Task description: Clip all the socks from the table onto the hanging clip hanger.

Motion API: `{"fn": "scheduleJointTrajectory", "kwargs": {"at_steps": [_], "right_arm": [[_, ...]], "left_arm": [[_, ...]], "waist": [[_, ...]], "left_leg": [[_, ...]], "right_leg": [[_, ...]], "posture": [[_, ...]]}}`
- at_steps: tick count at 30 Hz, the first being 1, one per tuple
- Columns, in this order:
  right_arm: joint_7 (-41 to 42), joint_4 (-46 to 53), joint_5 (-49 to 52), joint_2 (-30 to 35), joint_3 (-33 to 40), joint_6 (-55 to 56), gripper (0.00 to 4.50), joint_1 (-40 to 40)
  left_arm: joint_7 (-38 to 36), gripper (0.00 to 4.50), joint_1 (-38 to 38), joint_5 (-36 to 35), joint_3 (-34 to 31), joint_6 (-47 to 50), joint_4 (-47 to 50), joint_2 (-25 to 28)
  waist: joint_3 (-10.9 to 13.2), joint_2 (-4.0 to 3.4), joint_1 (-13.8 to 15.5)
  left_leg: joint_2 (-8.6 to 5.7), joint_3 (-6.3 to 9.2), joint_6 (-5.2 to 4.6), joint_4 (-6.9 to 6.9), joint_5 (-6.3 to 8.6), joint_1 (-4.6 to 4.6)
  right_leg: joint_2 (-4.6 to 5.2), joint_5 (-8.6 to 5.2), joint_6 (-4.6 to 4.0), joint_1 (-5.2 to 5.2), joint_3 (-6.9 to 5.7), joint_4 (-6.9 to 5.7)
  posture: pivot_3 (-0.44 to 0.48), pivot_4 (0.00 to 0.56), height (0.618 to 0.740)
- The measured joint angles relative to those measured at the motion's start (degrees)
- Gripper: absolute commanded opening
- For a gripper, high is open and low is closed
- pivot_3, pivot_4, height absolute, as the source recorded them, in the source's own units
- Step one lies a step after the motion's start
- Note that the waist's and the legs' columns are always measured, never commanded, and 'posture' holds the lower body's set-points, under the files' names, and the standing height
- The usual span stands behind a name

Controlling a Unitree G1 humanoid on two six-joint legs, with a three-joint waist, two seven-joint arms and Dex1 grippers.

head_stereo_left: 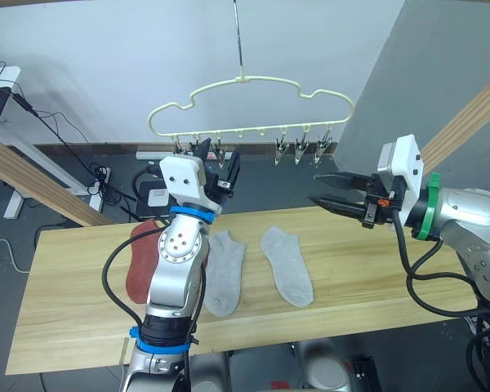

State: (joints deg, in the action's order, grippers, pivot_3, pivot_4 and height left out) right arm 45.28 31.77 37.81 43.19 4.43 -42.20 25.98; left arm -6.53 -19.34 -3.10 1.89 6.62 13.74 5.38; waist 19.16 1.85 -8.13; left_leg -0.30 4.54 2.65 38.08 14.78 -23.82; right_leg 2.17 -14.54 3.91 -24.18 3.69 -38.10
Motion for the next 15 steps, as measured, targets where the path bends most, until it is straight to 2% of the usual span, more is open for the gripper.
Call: {"fn": "scheduleJointTrajectory", "kwargs": {"at_steps": [2, 6, 9, 12, 15], "right_arm": [[0.0, 0.0, 0.1, 0.2, 0.0, -0.1, 1.82, 0.0], [-0.2, 0.0, 0.7, 0.2, 0.0, -0.4, 1.82, 0.0], [-0.2, 0.0, 1.4, 0.3, 0.0, -0.7, 1.82, 0.0], [-0.3, 0.0, 1.7, 0.6, 0.0, -0.7, 1.82, 0.0], [-0.3, 0.0, 1.7, 0.7, 0.0, -0.7, 1.82, -0.1]], "left_arm": [[0.1, 2.30, 0.0, 0.0, 0.0, 0.3, 0.0, 0.0], [0.1, 1.11, 0.0, 0.1, 0.0, 0.4, 0.3, 0.0], [0.1, 0.39, 0.0, 0.2, 0.0, 0.4, 0.4, 0.0], [0.1, 0.01, 0.0, 0.2, 0.0, 0.4, 0.9, 0.0], [0.1, 0.00, 0.0, 0.3, 0.1, 0.4, 1.5, 0.0]], "waist": [[0.0, 0.00, 0.0], [0.0, 0.00, 0.0], [0.0, 0.00, 0.0], [0.0, 0.00, 0.0], [0.0, 0.00, 0.0]], "left_leg": [[0.00, 0.00, 0.00, 0.00, 0.00, 0.00], [0.00, 0.00, 0.00, 0.00, 0.00, 0.00], [0.00, 0.00, 0.00, 0.00, 0.00, 0.00], [0.00, 0.00, 0.00, 0.00, 0.00, 0.00], [0.00, 0.00, 0.00, 0.00, 0.00, 0.00]], "right_leg": [[0.00, 0.00, 0.00, 0.00, 0.00, 0.00], [0.00, 0.00, 0.00, 0.00, 0.00, 0.00], [0.00, 0.00, 0.00, 0.00, 0.00, 0.00], [0.00, 0.00, 0.00, 0.00, 0.00, 0.00], [0.00, 0.00, 0.00, 0.00, 0.00, 0.00]], "posture": [[-0.289, 0.331, 0.735], [-0.288, 0.333, 0.735], [-0.287, 0.333, 0.735], [-0.286, 0.332, 0.735], [-0.283, 0.332, 0.735]]}}
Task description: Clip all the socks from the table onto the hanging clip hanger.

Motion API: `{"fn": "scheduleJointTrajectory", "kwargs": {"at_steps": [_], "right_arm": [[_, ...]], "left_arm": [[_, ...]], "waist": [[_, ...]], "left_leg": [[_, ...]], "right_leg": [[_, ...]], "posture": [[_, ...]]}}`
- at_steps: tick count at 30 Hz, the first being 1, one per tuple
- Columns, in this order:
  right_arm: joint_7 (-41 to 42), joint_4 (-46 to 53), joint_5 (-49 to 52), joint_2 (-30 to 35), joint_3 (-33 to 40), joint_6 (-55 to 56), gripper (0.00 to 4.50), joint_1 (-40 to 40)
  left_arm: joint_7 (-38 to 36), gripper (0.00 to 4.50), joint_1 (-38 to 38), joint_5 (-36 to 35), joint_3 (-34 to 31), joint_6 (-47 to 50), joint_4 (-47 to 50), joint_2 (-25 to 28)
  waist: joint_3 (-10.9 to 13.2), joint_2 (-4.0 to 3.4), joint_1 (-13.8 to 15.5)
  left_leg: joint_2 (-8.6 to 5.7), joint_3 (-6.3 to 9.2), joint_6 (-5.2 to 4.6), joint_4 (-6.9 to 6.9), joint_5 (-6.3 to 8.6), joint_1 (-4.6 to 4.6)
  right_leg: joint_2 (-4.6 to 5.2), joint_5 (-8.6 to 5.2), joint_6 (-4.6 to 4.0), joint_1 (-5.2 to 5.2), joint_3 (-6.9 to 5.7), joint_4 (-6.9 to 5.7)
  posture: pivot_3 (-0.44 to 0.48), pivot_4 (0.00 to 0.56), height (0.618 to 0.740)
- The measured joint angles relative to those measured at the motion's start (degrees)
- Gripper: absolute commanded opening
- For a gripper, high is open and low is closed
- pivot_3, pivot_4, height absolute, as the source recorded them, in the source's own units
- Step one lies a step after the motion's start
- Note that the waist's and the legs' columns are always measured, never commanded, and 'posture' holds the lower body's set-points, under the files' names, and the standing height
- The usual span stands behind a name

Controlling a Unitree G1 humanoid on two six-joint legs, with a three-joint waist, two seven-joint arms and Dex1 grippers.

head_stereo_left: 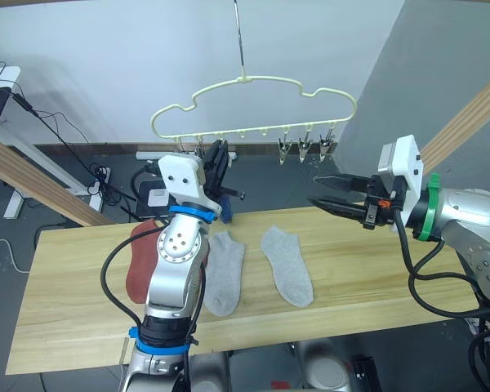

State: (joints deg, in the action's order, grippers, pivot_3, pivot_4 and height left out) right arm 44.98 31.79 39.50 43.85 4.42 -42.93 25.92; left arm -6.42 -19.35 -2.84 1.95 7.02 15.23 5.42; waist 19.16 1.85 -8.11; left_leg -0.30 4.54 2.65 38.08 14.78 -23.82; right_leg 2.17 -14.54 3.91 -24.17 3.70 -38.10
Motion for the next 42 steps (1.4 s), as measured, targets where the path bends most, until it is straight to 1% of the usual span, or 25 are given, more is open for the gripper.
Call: {"fn": "scheduleJointTrajectory", "kwargs": {"at_steps": [2, 3, 4, 5, 8, 10, 11, 12, 16, 18, 21, 23, 27, 29, 33, 35, 36, 38, 40, 42], "right_arm": [[-0.1, 0.1, -0.1, 0.1, -0.1, 0.0, 1.82, -0.3], [-0.5, 0.4, -0.6, 0.3, -0.3, -0.1, 2.09, -0.7], [-1.2, 0.6, -1.5, 0.6, -0.8, -0.1, 2.18, -1.1], [-2.5, 0.8, -2.9, 0.9, -1.5, -0.3, 2.39, -2.0], [-8.2, 1.2, -7.5, -0.4, -4.8, -2.0, 3.41, -6.7], [-12.5, 2.1, -9.5, -3.7, -7.1, -3.4, 4.13, -9.1], [-15.7, 2.7, -11.0, -6.5, -8.5, -4.0, 4.42, -10.2], [-20.3, 3.3, -13.6, -10.9, -11.0, -4.4, 4.47, -11.9], [-28.7, 3.1, -21.9, -18.0, -21.5, -2.9, 4.47, -16.7], [-32.2, 1.9, -26.6, -20.6, -24.6, -0.1, 4.47, -18.0], [-36.6, -3.4, -32.6, -25.6, -28.7, 4.4, 4.47, -20.1], [-38.1, -7.7, -35.2, -27.8, -30.1, 6.7, 4.47, -20.8], [-39.3, -14.4, -38.4, -31.0, -30.3, 10.0, 4.47, -20.5], [-40.5, -20.6, -40.3, -33.4, -29.7, 12.7, 4.47, -19.3], [-40.5, -27.0, -40.9, -35.8, -28.4, 14.7, 4.47, -18.7], [-40.0, -28.1, -40.7, -36.8, -27.8, 15.0, 4.47, -18.7], [-39.5, -28.4, -40.3, -37.8, -26.9, 15.0, 4.31, -18.8], [-39.1, -28.6, -39.7, -39.3, -25.3, 14.7, 3.92, -19.1], [-38.7, -28.6, -38.8, -40.1, -23.5, 14.3, 3.28, -19.4], [-37.8, -28.6, -38.6, -39.9, -22.4, 14.0, 2.54, -19.7]], "left_arm": [[0.0, 0.00, 0.1, 0.0, 0.0, 0.1, 0.0, 0.0], [-0.1, 0.00, 0.2, 0.0, 0.0, 0.2, 0.2, 0.1], [-0.2, 0.00, 0.3, 0.0, 0.0, 0.3, 0.3, 0.1], [-0.4, 0.00, 0.3, 0.0, 0.0, 0.4, 0.4, 0.2], [-0.7, 0.00, 0.7, -0.1, -0.2, 1.3, 1.2, 1.2], [-1.3, 0.00, 0.7, -0.5, -0.2, 1.8, 1.8, 1.6], [-2.0, 0.00, 0.8, -1.0, -0.2, 2.5, 2.4, 2.1], [-2.8, 0.00, 0.8, -1.6, -0.2, 3.3, 3.0, 2.5], [-5.4, 0.00, 0.9, -4.0, -0.8, 5.9, 4.8, 4.3], [-6.9, 0.00, 0.9, -5.6, -1.5, 7.2, 5.2, 5.4], [-9.5, 0.00, 0.8, -8.0, -2.6, 9.0, 5.4, 7.5], [-10.7, 0.00, 0.6, -9.0, -3.1, 9.7, 5.6, 8.7], [-11.7, 0.00, 0.5, -10.0, -3.9, 10.1, 5.6, 9.8], [-11.9, 0.00, 0.3, -10.2, -4.0, 10.2, 5.6, 10.1], [-12.2, 0.00, 0.3, -10.6, -4.0, 10.4, 5.6, 10.2], [-12.3, 0.00, 0.3, -10.7, -4.0, 10.5, 5.6, 10.4], [-12.4, 0.00, 0.3, -10.8, -4.0, 10.7, 5.6, 10.5], [-12.6, 0.00, 0.3, -11.1, -4.0, 11.2, 5.7, 10.7], [-12.9, 0.00, 0.3, -11.3, -4.1, 11.4, 5.9, 10.9], [-13.0, 0.00, 0.1, -11.6, -4.5, 11.6, 5.9, 11.3]], "waist": [[0.0, 0.00, 0.0], [0.0, 0.00, 0.0], [0.0, 0.00, 0.0], [0.0, 0.00, 0.0], [0.0, 0.00, 0.1], [0.0, 0.00, 0.1], [0.0, 0.02, 0.1], [0.0, 0.02, 0.0], [0.0, -0.01, 0.0], [0.0, 0.01, 0.1], [0.0, 0.00, 0.1], [0.0, 0.00, 0.1], [0.0, 0.00, 0.1], [0.0, 0.00, 0.1], [0.0, 0.00, 0.1], [0.0, 0.00, 0.1], [0.0, 0.00, 0.1], [0.0, -0.01, 0.1], [0.0, -0.01, 0.2], [0.0, 0.00, 0.2]], "left_leg": [[0.00, 0.00, 0.00, 0.00, 0.00, 0.00], [0.00, 0.00, 0.00, 0.00, 0.00, 0.00], [0.00, 0.00, 0.00, 0.00, 0.00, 0.00], [0.00, 0.01, 0.00, -0.01, 0.00, 0.00], [0.01, 0.02, 0.00, -0.02, 0.00, -0.01], [0.01, 0.01, 0.00, -0.02, 0.00, 0.00], [0.02, 0.02, 0.01, -0.02, 0.00, 0.01], [0.07, 0.03, 0.01, -0.04, 0.00, 0.03], [0.07, 0.01, 0.02, -0.03, -0.01, 0.03], [0.06, 0.01, 0.03, 0.00, -0.01, 0.04], [0.07, 0.03, 0.03, -0.02, -0.02, 0.05], [0.09, 0.02, 0.04, -0.03, -0.02, 0.04], [0.09, 0.03, 0.04, -0.04, -0.02, 0.04], [0.08, 0.03, 0.03, -0.05, -0.02, 0.05], [0.09, 0.02, 0.03, -0.05, -0.01, 0.04], [0.11, 0.03, 0.03, -0.06, -0.01, 0.04], [0.11, 0.04, 0.03, -0.06, -0.01, 0.05], [0.11, 0.06, 0.03, -0.06, -0.01, 0.07], [0.11, 0.06, 0.03, -0.05, -0.01, 0.08], [0.09, 0.05, 0.03, -0.05, -0.01, 0.09]], "right_leg": [[0.00, 0.00, 0.00, 0.00, 0.00, 0.00], [0.00, 0.00, 0.00, 0.00, 0.00, 0.01], [0.00, 0.00, 0.00, 0.00, 0.00, 0.01], [0.00, 0.00, 0.00, 0.00, -0.01, 0.01], [0.00, 0.00, 0.00, -0.02, -0.01, 0.00], [0.00, 0.00, 0.00, -0.01, 0.01, -0.01], [-0.01, 0.00, 0.00, 0.00, 0.00, -0.01], [-0.06, 0.00, 0.00, -0.02, 0.01, -0.03], [-0.06, -0.01, 0.01, -0.06, 0.03, -0.04], [-0.04, -0.01, 0.03, -0.03, 0.04, -0.01], [-0.07, -0.01, 0.02, -0.05, 0.01, -0.02], [-0.06, -0.01, 0.02, -0.05, 0.04, -0.01], [-0.04, 0.00, 0.02, -0.04, 0.03, 0.01], [-0.05, 0.00, 0.02, -0.06, 0.02, -0.01], [-0.04, 0.00, 0.01, -0.06, 0.04, 0.00], [-0.04, 0.00, 0.01, -0.05, 0.04, 0.01], [-0.04, 0.00, 0.01, -0.05, 0.04, 0.00], [-0.04, 0.00, 0.01, -0.03, 0.02, -0.03], [-0.05, 0.00, 0.01, -0.01, 0.03, -0.03], [-0.05, 0.00, 0.01, 0.00, 0.03, -0.03]], "posture": [[-0.278, 0.335, 0.735], [-0.278, 0.335, 0.735], [-0.273, 0.337, 0.735], [-0.273, 0.337, 0.735], [-0.261, 0.344, 0.735], [-0.258, 0.347, 0.735], [-0.254, 0.347, 0.735], [-0.254, 0.347, 0.735], [-0.239, 0.345, 0.735], [-0.239, 0.345, 0.735], [-0.239, 0.345, 0.735], [-0.228, 0.341, 0.735], [-0.228, 0.341, 0.735], [-0.228, 0.341, 0.735], [-0.228, 0.341, 0.735], [-0.228, 0.341, 0.735], [-0.199, 0.337, 0.735], [-0.198, 0.337, 0.735], [-0.198, 0.337, 0.735], [-0.198, 0.337, 0.735]]}}
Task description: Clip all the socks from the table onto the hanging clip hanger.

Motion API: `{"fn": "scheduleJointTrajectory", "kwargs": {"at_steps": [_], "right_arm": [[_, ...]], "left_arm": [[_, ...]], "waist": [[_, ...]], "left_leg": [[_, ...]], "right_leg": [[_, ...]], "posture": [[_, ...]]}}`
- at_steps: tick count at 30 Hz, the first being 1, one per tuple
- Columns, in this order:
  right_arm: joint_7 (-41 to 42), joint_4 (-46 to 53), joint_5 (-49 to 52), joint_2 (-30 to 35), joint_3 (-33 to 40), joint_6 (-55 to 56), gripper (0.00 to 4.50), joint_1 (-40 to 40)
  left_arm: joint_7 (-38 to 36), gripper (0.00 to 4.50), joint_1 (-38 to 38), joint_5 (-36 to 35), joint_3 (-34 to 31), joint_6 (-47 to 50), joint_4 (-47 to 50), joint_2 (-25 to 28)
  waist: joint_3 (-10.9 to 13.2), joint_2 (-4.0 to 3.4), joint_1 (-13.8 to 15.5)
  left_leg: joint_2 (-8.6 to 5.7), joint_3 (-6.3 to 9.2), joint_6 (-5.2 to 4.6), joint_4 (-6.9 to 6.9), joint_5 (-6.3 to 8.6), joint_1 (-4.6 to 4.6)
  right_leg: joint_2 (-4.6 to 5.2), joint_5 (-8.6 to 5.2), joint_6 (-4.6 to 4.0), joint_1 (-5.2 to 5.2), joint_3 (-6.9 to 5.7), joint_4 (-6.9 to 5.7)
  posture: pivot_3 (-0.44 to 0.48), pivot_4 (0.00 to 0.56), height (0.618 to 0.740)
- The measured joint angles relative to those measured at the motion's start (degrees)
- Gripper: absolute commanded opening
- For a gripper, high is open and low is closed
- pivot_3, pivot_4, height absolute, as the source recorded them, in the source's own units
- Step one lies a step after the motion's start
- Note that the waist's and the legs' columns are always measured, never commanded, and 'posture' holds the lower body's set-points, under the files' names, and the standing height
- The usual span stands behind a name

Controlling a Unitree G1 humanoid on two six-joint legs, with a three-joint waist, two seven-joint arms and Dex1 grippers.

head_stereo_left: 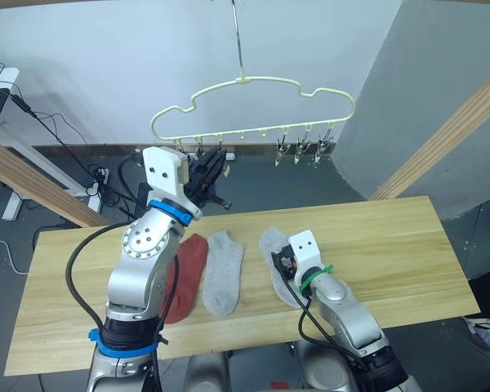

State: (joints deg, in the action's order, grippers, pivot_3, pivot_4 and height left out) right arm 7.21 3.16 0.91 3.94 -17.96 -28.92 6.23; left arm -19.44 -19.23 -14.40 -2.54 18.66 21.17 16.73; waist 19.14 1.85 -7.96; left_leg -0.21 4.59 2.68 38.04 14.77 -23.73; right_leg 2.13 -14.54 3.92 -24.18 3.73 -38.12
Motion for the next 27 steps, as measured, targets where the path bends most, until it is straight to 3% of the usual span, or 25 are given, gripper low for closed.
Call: {"fn": "scheduleJointTrajectory", "kwargs": {"at_steps": [7, 8, 18, 27], "right_arm": [[2.0, 0.0, -0.2, 1.4, 1.1, -0.1, 0.20, -0.1], [2.2, 0.0, -0.2, 1.5, 1.0, -0.1, 0.04, -0.1], [4.4, 0.9, -1.9, 2.3, 0.5, 2.1, 0.04, -1.0], [15.6, 11.1, -4.3, 14.0, -2.4, 8.3, 0.04, 4.0]], "left_arm": [[-0.8, 0.00, -0.6, -1.2, -0.8, 0.9, 0.0, 1.1], [-1.0, 0.00, -0.7, -1.3, -0.9, 0.9, 0.0, 1.1], [-1.5, 0.00, -0.6, -1.5, -1.7, 0.7, -0.5, 1.1], [-5.0, 0.00, -1.3, -7.0, -3.7, 3.4, -1.2, 2.5]], "waist": [[0.0, 0.00, 0.0], [0.0, 0.00, 0.0], [0.0, -0.01, 0.0], [0.0, -0.01, -0.1]], "left_leg": [[0.00, 0.00, 0.00, -0.01, 0.00, 0.00], [0.00, 0.00, 0.00, -0.01, 0.00, 0.00], [0.00, -0.02, 0.00, -0.01, 0.00, 0.00], [0.01, -0.03, 0.00, 0.01, 0.00, 0.01]], "right_leg": [[-0.02, 0.00, 0.00, 0.00, -0.02, 0.00], [-0.02, 0.00, 0.00, 0.00, -0.01, 0.00], [0.00, 0.00, 0.00, -0.01, 0.01, 0.01], [-0.07, 0.00, 0.00, -0.01, -0.02, -0.01]], "posture": [[-0.202, 0.338, 0.735], [-0.202, 0.338, 0.735], [-0.202, 0.338, 0.735], [-0.217, 0.342, 0.735]]}}
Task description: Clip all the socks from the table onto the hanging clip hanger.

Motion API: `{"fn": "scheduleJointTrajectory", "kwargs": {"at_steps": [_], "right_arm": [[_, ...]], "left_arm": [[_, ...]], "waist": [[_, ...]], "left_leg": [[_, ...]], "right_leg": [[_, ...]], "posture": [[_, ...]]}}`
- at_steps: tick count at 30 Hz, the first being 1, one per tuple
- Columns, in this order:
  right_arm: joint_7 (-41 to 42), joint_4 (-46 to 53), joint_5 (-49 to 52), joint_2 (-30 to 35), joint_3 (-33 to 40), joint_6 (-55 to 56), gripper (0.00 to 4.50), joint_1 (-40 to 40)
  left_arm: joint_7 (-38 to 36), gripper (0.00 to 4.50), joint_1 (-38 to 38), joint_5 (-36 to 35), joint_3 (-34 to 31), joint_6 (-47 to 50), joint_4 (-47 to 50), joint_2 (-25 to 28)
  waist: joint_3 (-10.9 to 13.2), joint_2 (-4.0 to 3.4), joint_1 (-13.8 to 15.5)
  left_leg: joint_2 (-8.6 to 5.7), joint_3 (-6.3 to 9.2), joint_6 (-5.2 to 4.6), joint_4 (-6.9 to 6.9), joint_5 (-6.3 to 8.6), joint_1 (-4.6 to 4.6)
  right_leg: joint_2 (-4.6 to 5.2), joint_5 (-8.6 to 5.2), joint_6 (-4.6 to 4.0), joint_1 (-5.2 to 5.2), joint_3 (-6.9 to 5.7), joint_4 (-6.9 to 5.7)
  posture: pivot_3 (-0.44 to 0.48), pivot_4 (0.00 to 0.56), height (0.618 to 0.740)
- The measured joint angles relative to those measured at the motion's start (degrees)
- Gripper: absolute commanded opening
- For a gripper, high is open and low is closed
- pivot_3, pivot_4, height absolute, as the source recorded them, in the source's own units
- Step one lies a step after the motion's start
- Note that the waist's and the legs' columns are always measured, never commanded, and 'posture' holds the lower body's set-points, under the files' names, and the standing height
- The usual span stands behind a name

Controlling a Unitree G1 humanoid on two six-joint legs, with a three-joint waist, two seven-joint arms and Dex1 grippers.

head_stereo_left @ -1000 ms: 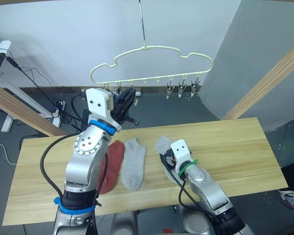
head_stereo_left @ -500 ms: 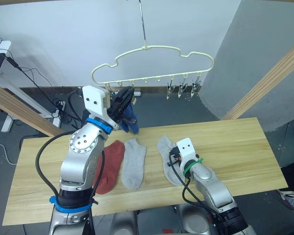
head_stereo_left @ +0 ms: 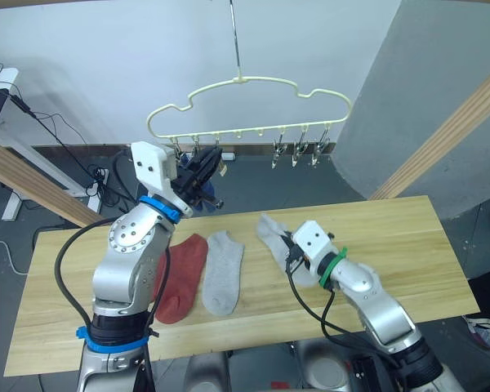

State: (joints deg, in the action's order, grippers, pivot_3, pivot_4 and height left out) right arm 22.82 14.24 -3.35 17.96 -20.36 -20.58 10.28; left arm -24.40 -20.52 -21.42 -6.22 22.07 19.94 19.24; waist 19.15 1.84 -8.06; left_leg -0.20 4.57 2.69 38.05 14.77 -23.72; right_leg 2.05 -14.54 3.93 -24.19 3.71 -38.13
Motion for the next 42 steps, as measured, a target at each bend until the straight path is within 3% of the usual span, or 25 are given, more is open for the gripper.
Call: {"fn": "scheduleJointTrajectory", "kwargs": {"at_steps": [5, 14, 42], "right_arm": [[7.4, 1.9, 1.4, 2.7, 0.7, 6.1, 0.04, 7.6], [11.0, -2.5, 2.6, 0.7, 1.3, 10.6, 0.04, 13.6], [10.9, -5.6, 3.7, -3.7, 3.6, 11.2, 0.04, 14.1]], "left_arm": [[-2.2, 0.00, -1.9, -7.9, -2.0, 7.1, 0.5, 2.2], [-1.1, 0.00, -4.4, -16.4, -3.2, 15.8, 2.4, 3.1], [0.0, 0.00, -4.2, -19.1, -3.2, 17.7, 2.7, 4.7]], "waist": [[0.0, 0.00, 0.0], [0.0, 0.00, 0.1], [0.0, 0.00, 0.1]], "left_leg": [[0.00, 0.01, 0.00, 0.01, 0.00, -0.02], [0.03, 0.04, 0.00, 0.00, 0.00, -0.04], [0.09, 0.04, 0.00, 0.00, 0.00, -0.04]], "right_leg": [[0.00, 0.00, -0.01, 0.01, 0.00, 0.01], [0.09, 0.01, -0.01, -0.01, -0.01, 0.02], [0.11, 0.01, -0.02, -0.03, 0.00, 0.00]], "posture": [[-0.217, 0.342, 0.735], [-0.214, 0.341, 0.735], [-0.207, 0.334, 0.735]]}}
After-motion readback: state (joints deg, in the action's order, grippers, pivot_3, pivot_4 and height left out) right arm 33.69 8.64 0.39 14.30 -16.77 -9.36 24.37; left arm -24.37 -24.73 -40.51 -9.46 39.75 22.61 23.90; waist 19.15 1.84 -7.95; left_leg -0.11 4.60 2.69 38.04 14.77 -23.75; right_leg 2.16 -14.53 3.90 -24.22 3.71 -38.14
